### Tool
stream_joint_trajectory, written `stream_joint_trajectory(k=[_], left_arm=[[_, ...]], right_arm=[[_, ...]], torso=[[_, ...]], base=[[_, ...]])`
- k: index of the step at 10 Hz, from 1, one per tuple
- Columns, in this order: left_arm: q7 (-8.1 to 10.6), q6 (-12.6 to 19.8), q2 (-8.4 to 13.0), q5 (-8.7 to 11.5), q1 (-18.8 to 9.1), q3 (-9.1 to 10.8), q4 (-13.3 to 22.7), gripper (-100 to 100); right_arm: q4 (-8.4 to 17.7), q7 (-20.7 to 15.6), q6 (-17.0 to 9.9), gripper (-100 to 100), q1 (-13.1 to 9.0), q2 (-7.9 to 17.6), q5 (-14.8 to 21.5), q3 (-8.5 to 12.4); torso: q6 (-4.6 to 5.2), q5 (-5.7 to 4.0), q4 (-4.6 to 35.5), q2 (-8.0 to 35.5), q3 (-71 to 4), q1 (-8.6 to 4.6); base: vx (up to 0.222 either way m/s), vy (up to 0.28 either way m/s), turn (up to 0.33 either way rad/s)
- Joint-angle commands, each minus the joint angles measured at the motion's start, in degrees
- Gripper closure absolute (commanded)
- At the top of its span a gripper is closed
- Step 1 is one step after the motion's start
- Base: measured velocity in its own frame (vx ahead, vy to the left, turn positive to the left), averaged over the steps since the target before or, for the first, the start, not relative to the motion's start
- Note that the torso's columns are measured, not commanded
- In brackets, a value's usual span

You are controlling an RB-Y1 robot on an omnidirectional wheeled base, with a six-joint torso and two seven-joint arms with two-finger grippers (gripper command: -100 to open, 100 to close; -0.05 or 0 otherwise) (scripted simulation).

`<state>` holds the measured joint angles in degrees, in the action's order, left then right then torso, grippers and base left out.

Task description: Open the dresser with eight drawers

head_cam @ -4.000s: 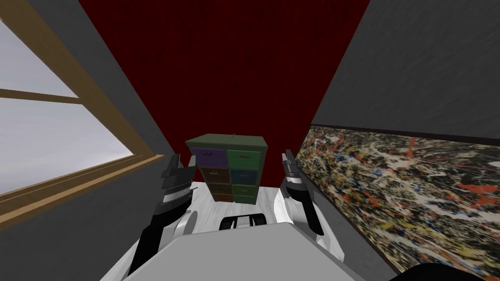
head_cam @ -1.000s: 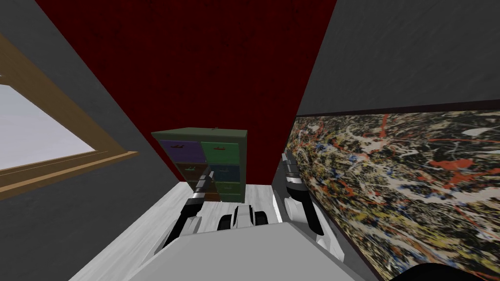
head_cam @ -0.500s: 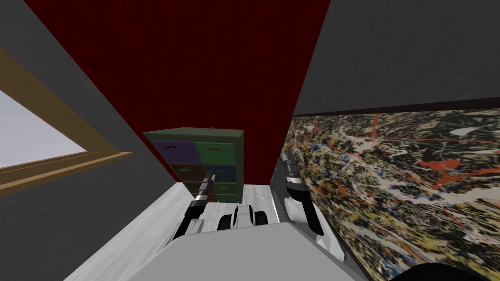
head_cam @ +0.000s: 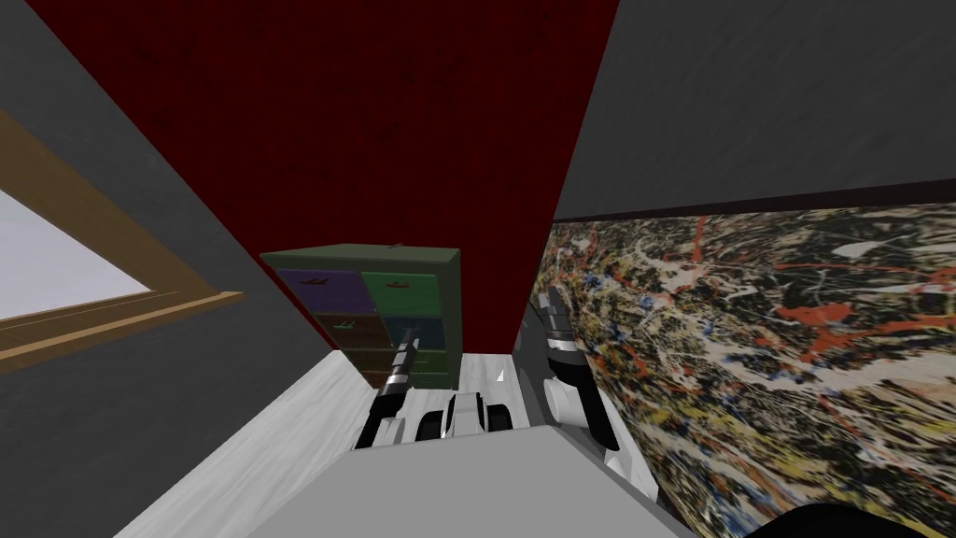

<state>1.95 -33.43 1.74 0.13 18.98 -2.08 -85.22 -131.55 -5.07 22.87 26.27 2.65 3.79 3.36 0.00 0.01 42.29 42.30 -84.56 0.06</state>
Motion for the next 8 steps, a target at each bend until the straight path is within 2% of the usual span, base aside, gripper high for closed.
stream_joint_trajectory(k=[1,2,4,5,6,8], left_arm=[[-0.09,-0.3,-3.6,-0.1,-0.4,-0.03,1.5,-100],[0.01,-0.3,-2.8,0.0,-0.2,-0.06,1.1,-100],[-0.15,2.2,-3.0,-0.1,-0.4,0.05,-1.1,-100],[-0.16,1.3,-3.0,-0.1,-0.3,0.0,-0.4,-100],[0.01,-0.3,-2.9,0.0,-0.2,-0.07,1.2,100],[0.06,1.1,-2.8,-0.1,0.2,-0.3,-0.8,100]], right_arm=[[0.0,0.0,0.0,0,0.0,0.0,0.0,0.0],[0.0,0.0,0.0,0,0.0,0.0,0.0,0.0],[0.0,0.0,0.0,0,0.0,0.0,0.0,0.0],[0.0,0.0,0.0,0,0.0,0.0,0.0,0.0],[0.0,0.0,0.0,0,0.0,0.0,0.0,0.0],[0.0,0.0,0.0,0,0.0,0.0,0.0,0.0]], torso=[[0.0,0.02,0.0,0.0,0.0,0.06],[0.0,0.03,0.0,0.0,0.0,0.08],[0.0,0.0,0.0,-0.2,-0.1,0.01],[0.0,-0.01,-0.1,-0.2,-0.1,-0.04],[0.0,-0.01,0.0,0.0,0.0,-0.07],[0.05,0.04,0.0,0.1,0.1,-0.02]], base=[[0.0,-0.017,-0.003],[0.0,-0.006,-0.001],[0.067,0.003,-0.007],[0.041,0.002,-0.001],[-0.062,-0.005,0.01],[-0.079,-0.008,0.011]])
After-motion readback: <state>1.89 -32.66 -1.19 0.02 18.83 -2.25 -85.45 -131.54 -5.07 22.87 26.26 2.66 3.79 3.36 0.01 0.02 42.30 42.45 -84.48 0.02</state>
